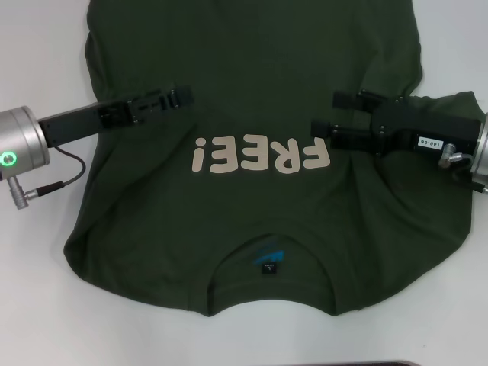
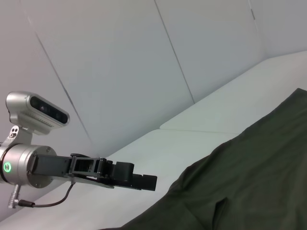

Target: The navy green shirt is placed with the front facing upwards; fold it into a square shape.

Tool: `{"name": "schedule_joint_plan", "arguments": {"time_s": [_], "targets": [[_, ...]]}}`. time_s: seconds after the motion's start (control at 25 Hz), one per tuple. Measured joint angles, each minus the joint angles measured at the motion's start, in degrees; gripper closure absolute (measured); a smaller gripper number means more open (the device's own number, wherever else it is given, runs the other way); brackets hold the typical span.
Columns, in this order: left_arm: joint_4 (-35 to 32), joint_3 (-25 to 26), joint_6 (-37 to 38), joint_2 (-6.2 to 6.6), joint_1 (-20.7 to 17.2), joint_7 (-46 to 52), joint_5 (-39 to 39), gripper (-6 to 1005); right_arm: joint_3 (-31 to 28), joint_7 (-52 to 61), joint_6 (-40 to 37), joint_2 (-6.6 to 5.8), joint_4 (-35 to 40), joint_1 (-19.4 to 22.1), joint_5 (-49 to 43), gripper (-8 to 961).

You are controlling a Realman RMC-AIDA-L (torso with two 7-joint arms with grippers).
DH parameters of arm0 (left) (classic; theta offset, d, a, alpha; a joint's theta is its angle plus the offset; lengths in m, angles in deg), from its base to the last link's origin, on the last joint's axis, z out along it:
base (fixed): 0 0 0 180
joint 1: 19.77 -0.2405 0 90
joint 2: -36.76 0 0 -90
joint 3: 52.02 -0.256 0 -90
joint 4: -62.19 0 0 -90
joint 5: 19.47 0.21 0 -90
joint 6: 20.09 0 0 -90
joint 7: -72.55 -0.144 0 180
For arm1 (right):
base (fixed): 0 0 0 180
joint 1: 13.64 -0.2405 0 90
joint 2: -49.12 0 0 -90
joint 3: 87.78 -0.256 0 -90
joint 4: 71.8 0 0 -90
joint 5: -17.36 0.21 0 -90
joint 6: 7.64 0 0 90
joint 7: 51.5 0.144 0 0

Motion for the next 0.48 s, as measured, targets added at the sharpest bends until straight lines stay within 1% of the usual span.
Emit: {"name": "schedule_joint_plan", "arguments": {"time_s": [0.28,0.48], "targets": [[0.28,0.07,-2.06,0.15,-0.46,-1.03,-0.57,124,-0.02,0.0,0.16,0.0,0.0,0.0,0.47,24],[0.53,-0.09,-4.97,0.49,-1.58,-2.01,1.05,123,-0.02,0.0,0.28,0.0,0.0,0.0,0.52,24]]}}
